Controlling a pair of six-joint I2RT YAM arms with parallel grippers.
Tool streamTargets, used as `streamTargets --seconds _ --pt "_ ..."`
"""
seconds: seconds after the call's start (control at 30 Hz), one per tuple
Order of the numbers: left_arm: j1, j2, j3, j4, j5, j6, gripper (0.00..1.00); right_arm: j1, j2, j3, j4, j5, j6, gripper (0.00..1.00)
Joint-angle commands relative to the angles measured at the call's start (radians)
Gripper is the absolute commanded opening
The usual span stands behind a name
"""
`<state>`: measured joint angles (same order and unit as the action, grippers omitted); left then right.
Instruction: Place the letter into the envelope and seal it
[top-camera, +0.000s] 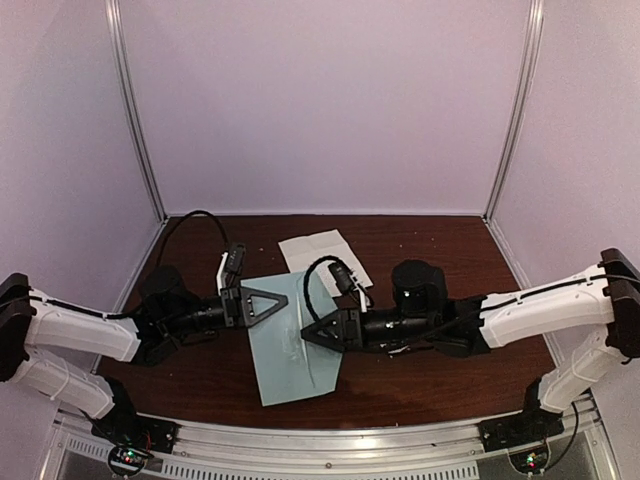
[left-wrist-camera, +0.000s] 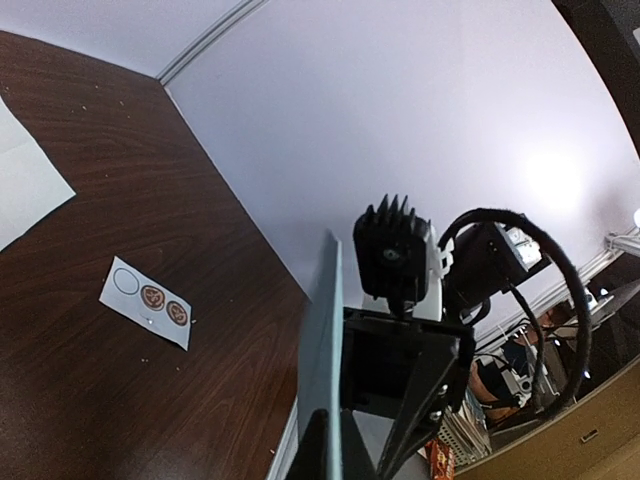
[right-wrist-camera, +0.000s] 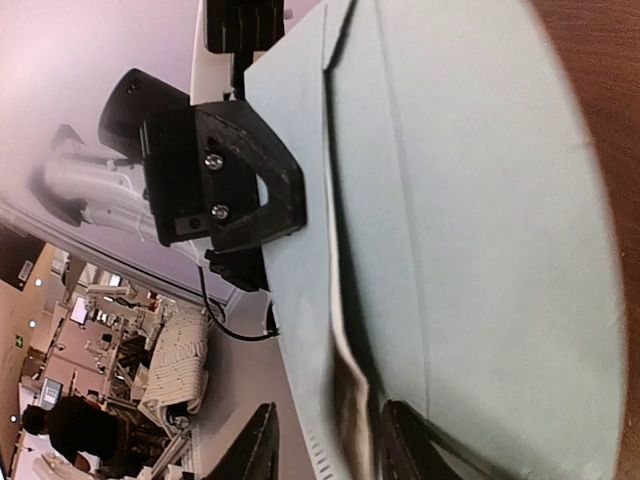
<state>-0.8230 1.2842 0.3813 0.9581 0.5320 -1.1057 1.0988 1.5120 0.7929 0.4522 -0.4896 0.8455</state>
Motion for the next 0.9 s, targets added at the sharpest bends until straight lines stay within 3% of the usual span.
streamTargets --seconds 0.0,0.3,0.53,0.87 --pt "0.01 -0.046 -0.009 -0.027 -0.014 0.037 0.0 -0.031 -0.151 -0.043 -0.111 0.105 -0.05 0.46" --pt "0.012 -0.061 -0.003 -0.048 -0.008 0.055 0.0 -0.114 -0.312 -0.118 -0.25 0.19 -0.084 0.79" --pt "0.012 -0.054 0.001 -0.053 -0.013 0.053 0.0 -0.099 -0.246 -0.099 -0.191 0.068 -0.087 0.79" --pt "0.012 -0.056 0.017 -0.162 -0.061 0.088 0.0 -0.053 -0.223 -0.061 -0.194 0.103 -0.1 0.79"
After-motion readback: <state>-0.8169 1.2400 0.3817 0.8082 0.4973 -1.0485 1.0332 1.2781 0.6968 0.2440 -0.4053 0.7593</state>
